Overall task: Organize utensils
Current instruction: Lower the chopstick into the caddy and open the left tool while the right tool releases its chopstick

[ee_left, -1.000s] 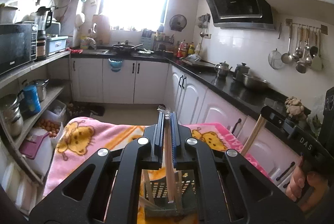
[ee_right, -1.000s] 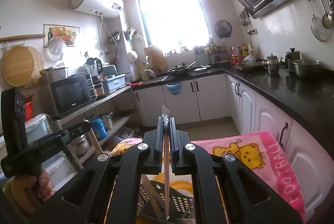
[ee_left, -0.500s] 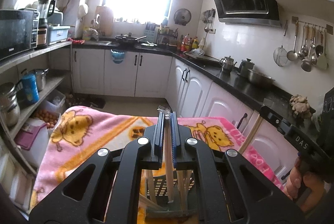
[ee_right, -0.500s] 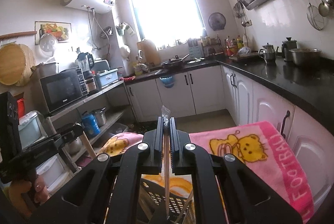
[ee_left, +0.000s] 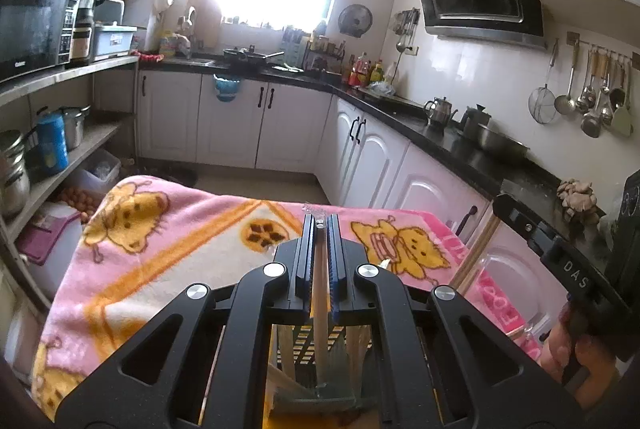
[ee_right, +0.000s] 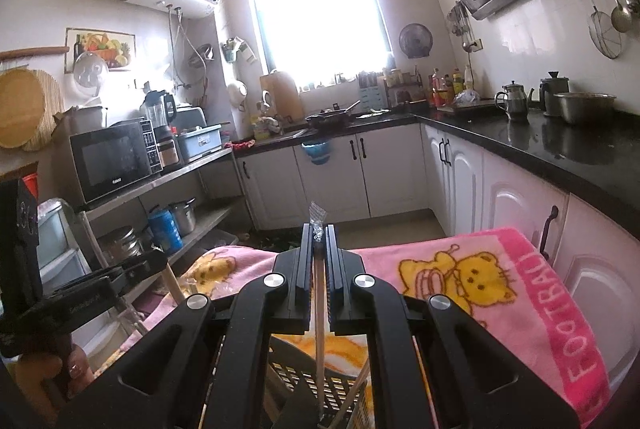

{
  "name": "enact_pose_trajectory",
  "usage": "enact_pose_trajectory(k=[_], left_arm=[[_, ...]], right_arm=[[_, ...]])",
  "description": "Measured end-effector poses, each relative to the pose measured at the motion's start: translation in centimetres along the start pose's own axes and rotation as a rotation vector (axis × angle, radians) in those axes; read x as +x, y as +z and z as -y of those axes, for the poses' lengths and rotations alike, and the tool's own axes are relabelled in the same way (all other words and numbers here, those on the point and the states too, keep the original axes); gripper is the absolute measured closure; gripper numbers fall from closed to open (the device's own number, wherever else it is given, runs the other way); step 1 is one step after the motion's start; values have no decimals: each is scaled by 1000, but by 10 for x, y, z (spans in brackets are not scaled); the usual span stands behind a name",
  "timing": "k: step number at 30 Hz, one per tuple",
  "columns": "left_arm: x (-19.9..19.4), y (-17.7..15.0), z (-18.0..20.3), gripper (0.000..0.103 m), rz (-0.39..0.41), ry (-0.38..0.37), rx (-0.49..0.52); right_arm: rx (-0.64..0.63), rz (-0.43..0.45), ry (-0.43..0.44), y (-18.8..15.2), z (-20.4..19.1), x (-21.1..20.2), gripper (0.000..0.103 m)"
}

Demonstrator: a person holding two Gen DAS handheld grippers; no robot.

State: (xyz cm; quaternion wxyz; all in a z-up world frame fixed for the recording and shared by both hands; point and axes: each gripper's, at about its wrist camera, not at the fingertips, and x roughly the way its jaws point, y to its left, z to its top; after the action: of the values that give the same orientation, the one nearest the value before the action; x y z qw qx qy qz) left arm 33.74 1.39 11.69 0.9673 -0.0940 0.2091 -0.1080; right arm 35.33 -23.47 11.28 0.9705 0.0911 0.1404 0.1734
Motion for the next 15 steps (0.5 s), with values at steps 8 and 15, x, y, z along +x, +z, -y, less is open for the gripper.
enact_pose_trajectory(k=[8,15], left_arm=[[7,-13,1,101,-24,-6,5],[8,-17,2,101,-33,-6,13]], right_arm=[[-46,-37,-8,-19,-8,12,97],[-55,-69,-32,-28,-7,18,97]])
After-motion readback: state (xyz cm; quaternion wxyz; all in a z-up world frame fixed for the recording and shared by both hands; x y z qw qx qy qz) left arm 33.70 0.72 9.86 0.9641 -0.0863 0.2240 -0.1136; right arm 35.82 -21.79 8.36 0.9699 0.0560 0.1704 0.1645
